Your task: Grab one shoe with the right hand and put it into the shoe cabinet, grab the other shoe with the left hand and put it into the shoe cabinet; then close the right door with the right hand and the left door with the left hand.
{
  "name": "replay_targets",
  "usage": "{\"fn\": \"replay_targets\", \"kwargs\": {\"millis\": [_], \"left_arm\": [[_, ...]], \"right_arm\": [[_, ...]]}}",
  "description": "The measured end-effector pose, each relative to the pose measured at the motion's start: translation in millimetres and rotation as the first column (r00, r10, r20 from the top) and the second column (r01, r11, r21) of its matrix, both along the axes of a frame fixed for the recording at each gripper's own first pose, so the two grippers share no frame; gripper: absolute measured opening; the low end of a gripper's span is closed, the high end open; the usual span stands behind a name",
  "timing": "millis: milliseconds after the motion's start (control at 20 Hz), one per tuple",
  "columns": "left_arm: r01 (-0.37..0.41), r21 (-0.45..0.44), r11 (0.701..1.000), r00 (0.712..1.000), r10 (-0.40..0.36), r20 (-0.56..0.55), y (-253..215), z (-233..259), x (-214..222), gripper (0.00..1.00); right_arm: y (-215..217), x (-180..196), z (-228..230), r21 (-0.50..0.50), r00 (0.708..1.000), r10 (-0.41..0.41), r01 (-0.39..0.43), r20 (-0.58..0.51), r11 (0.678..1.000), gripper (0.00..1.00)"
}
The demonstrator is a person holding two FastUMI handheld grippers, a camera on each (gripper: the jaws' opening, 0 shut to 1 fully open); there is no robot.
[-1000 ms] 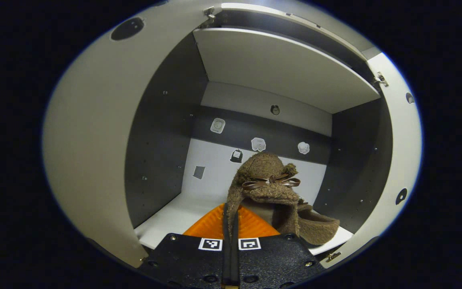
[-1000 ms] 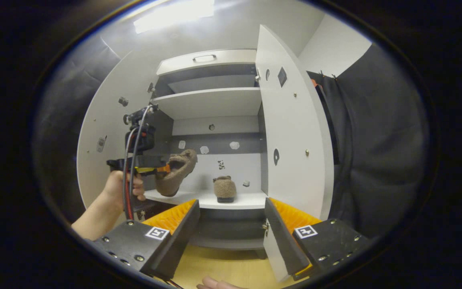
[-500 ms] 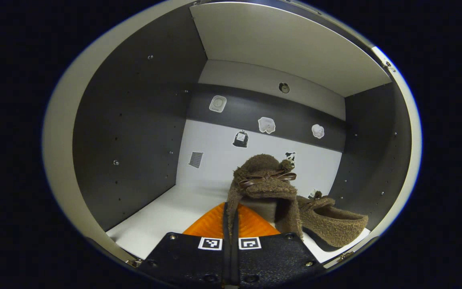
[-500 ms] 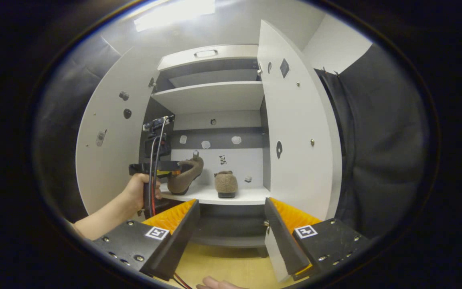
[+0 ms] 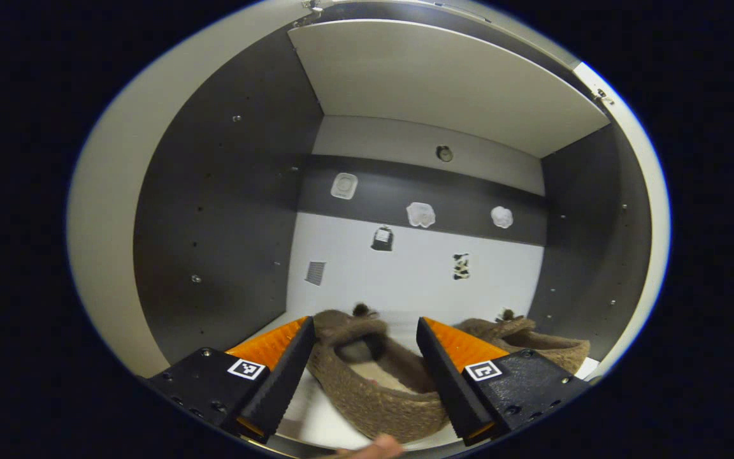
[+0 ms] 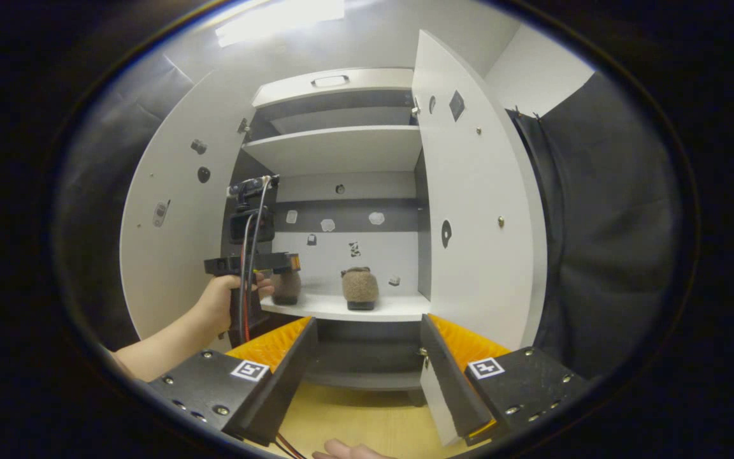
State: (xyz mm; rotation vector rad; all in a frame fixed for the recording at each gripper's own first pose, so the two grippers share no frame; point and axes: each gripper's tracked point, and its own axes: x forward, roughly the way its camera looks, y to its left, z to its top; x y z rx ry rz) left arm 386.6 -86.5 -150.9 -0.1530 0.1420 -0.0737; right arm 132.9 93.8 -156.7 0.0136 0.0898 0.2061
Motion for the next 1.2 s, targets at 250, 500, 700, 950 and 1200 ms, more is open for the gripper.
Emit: {"fn": "replay_targets", "kwargs": {"millis": [250, 500, 700, 950, 1200], "left_arm": [[0.012, 0.019, 1.0, 0.999, -0.013, 0.031, 3, 25, -39, 0.97], [0.048, 0.047, 0.998, 0.997, -0.05, 0.057, 11, 54, -102, 0.96], [0.081, 0.026, 0.996, 0.994, -0.083, 0.07, 16, 73, -164, 0.99], [0.105, 0.007, 0.994, 0.989, -0.105, 0.107, 27, 88, -245, 0.96], [0.108, -0.018, 0.994, 0.988, -0.106, 0.114, 42, 81, -315, 0.98]], "right_arm": [[-4, -18, 5, 0.026, 1.0, -0.001, 0.001, -0.013, 1.0, 0.98], [-9, -41, 20, 0.021, 1.0, -0.02, 0.019, 0.016, 1.0, 0.98], [-14, -62, 37, 0.047, 0.999, -0.011, 0.009, 0.04, 0.999, 0.98], [-30, -85, 55, 0.042, 0.998, 0.001, -0.004, 0.07, 0.999, 0.98], [-60, -98, 73, 0.036, 0.998, 0.012, -0.015, 0.062, 0.999, 0.98]]}}
